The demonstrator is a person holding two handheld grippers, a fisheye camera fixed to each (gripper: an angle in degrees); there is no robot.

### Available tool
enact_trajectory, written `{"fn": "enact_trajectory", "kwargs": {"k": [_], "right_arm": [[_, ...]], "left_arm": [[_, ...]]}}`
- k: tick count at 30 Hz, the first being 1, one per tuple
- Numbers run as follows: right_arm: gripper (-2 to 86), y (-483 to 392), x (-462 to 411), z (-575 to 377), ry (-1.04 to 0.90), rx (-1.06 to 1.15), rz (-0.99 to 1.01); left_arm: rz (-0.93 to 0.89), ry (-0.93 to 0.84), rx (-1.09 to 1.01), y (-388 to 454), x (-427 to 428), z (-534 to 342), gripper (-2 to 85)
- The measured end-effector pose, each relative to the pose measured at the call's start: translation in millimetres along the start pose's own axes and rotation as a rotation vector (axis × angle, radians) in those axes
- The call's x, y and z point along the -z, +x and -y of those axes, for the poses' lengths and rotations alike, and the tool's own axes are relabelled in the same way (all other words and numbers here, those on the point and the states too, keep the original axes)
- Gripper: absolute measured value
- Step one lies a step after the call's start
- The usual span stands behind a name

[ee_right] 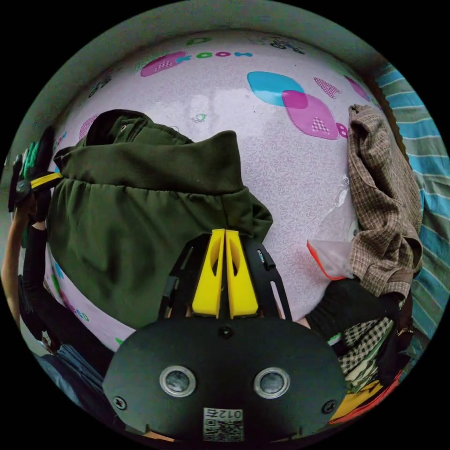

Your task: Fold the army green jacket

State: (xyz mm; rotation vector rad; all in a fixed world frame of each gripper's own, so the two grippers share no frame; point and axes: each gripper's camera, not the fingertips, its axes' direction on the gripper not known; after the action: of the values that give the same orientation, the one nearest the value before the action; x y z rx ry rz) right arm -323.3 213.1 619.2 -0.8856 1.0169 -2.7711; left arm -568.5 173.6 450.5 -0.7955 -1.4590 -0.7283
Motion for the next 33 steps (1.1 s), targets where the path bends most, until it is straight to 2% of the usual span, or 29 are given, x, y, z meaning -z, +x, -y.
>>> {"fn": "enact_trajectory", "kwargs": {"k": [6, 8, 10, 13, 18, 25, 33], "right_arm": [[0.4, 28, 7, -41, 0.114, -0.009, 0.065], [5.4, 52, 12, -65, 0.151, -0.020, 0.141], [8.5, 76, 11, -83, 0.171, -0.049, 0.215], [11.7, 116, -5, -108, 0.172, -0.116, 0.372], [14.6, 163, -39, -137, 0.213, -0.202, 0.617], [16.0, 200, -73, -150, 0.219, -0.233, 0.671], [11.8, 216, -88, -157, 0.221, -0.195, 0.702]], "left_arm": [[-0.133, 0.078, 0.096, -72, 65, -51, 4.7], [-0.127, 0.090, 0.123, -95, 82, -76, 7.5], [-0.208, 0.061, 0.144, -118, 87, -97, 10.0], [-0.488, 0.075, 0.234, -156, 81, -131, 13.0], [-0.640, 0.075, 0.301, -177, 69, -157, 14.6], [-0.714, 0.129, 0.336, -207, 93, -199, 13.8], [-0.700, 0.140, 0.269, -205, 131, -247, 10.1]]}}
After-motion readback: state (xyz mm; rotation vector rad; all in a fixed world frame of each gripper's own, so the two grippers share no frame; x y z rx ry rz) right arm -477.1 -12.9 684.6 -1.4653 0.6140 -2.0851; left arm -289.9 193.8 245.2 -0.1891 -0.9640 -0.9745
